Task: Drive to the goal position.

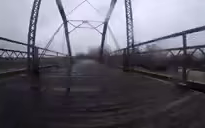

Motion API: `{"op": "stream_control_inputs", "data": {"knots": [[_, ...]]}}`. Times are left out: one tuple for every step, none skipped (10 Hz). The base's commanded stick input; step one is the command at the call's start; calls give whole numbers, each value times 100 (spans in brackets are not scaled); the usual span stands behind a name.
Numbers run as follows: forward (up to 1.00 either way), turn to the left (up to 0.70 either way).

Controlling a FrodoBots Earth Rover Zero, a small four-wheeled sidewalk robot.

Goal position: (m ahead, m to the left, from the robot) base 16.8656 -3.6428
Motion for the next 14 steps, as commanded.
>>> {"op": "stream_control_inputs", "data": {"knots": [[100, 0], [100, 0], [100, 0], [100, 17], [100, 37], [100, 40], [100, 40], [100, 26], [100, 13], [100, 4], [100, 2], [100, 1], [100, 0], [100, 0]]}}
